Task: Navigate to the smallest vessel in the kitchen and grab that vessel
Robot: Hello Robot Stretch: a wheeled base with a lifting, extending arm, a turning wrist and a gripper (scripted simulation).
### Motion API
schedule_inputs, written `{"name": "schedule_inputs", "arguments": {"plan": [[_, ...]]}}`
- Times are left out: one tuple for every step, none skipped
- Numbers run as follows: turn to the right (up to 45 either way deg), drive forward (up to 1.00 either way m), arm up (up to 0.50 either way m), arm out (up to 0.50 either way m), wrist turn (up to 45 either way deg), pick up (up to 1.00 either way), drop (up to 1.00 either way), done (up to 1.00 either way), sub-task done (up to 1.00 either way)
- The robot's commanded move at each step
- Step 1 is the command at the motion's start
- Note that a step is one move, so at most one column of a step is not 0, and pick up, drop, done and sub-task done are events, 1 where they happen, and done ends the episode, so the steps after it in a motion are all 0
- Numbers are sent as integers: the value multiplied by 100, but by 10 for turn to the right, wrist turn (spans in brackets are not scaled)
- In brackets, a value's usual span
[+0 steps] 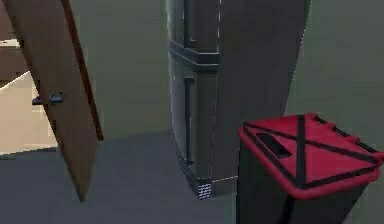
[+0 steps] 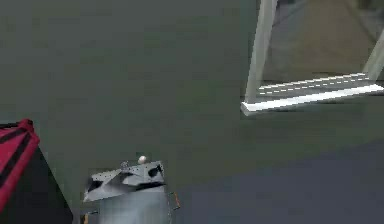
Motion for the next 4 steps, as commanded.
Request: {"name": "schedule_inputs", "arguments": {"plan": [[450, 0, 0, 0, 0, 0, 0, 0, 0], [450, 0, 0, 0, 0, 0, 0, 0, 0], [270, 0, 0, 0, 0, 0, 0, 0, 0], [450, 0, 0, 0, 0, 0, 0, 0, 0]]}}
